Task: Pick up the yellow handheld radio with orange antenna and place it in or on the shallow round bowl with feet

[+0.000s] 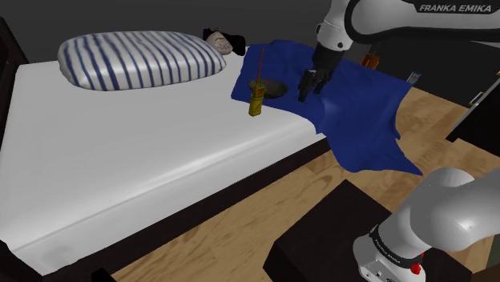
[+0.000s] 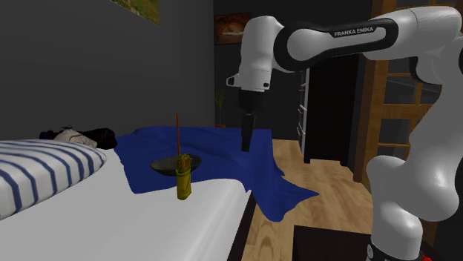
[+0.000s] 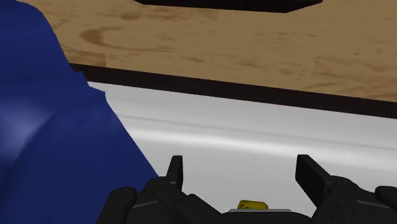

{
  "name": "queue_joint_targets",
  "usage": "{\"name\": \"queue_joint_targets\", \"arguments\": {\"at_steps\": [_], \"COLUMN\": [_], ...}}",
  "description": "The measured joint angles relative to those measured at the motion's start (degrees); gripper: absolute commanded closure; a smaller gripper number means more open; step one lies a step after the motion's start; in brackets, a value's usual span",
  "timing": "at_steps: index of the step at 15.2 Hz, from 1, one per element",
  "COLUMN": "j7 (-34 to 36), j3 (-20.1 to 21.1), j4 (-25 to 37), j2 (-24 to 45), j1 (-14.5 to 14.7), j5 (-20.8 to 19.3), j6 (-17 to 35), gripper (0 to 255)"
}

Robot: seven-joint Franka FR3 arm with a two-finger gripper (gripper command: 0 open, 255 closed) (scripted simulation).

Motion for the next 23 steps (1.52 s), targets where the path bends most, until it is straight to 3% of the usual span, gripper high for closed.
{"name": "queue_joint_targets", "arguments": {"at_steps": [7, 13, 23], "j7": [-5.07, -9.21, -9.58], "j3": [-0.33, -0.11, 0.06], "j4": [8.01, 17.66, 15.26], "j2": [11.92, 21.57, 24.41], "j1": [1.81, 3.08, 3.27], "j5": [1.66, 3.36, 3.53], "j6": [9.57, 13.95, 19.62], "gripper": [0, 0, 0]}}
